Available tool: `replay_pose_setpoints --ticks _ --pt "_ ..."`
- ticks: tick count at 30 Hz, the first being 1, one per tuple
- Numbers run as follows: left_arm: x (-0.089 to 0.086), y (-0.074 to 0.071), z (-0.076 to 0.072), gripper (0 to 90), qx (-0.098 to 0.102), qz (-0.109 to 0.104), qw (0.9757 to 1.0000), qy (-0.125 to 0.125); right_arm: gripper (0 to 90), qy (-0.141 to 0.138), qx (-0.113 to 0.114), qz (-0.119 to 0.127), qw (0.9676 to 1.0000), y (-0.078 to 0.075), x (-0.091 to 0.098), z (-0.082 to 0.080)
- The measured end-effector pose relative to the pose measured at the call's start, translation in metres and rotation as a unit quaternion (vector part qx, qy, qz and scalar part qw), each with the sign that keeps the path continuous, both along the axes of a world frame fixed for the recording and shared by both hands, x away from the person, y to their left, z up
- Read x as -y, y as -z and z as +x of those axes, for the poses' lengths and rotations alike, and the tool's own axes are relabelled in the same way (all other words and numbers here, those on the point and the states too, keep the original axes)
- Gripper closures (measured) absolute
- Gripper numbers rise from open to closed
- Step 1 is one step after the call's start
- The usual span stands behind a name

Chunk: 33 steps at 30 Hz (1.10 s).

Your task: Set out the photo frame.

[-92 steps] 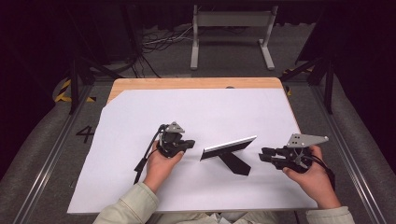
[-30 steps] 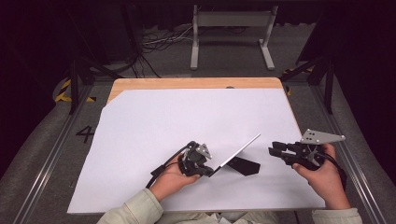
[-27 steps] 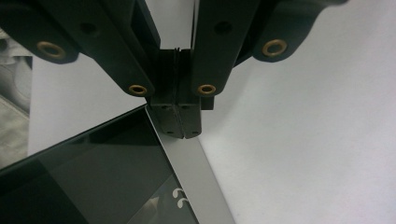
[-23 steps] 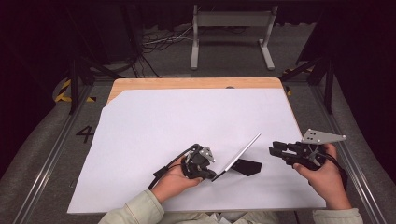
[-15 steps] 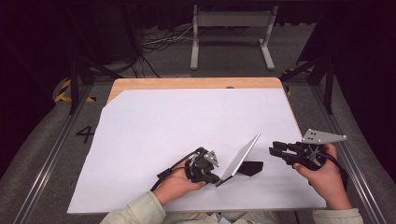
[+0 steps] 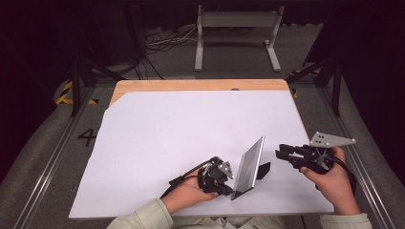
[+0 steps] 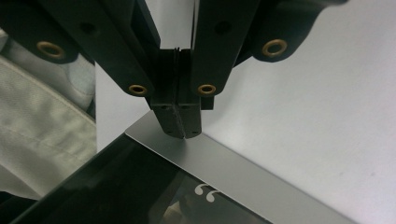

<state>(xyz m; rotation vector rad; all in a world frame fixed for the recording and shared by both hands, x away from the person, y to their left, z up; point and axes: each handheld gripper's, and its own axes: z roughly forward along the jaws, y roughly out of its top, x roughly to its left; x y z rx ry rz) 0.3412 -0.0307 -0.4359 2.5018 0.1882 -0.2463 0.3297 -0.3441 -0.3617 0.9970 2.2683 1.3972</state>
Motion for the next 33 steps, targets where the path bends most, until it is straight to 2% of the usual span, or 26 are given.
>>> replay_pose_setpoints --ticks 4,13,15,19,20,31,33 --pt "0.004 0.0 -0.002 90.0 -0.001 -0.002 1.0 0.008 67.0 0.004 0.009 -0.002 0.9999 -0.001 0.002 -0.001" --pt "0.013 0.001 -0.006 90.0 -0.003 -0.006 0.9997 0.024 65.0 0.014 0.014 -0.004 0.9998 -0.002 0.005 -0.003" --pt "0.016 0.002 -0.008 90.0 -0.009 -0.008 0.9997 0.022 63.4 0.019 0.016 -0.01 0.9996 -0.001 0.006 -0.003" --pt "0.022 0.002 -0.009 90.0 -0.005 -0.015 0.9995 0.027 60.6 0.033 0.023 -0.021 0.999 -0.001 0.006 -0.004" --pt "0.023 0.002 -0.01 90.0 -0.007 -0.015 0.9995 0.026 60.0 0.038 0.014 -0.022 0.9989 -0.001 0.006 -0.004" --pt "0.034 0.006 -0.012 90.0 -0.018 -0.032 0.9991 0.023 53.3 0.051 0.018 -0.032 0.998 0.0 0.009 -0.003" --pt "0.035 0.006 -0.013 90.0 -0.014 -0.035 0.999 0.023 53.3 0.05 0.015 -0.029 0.9982 0.0 0.009 -0.002"
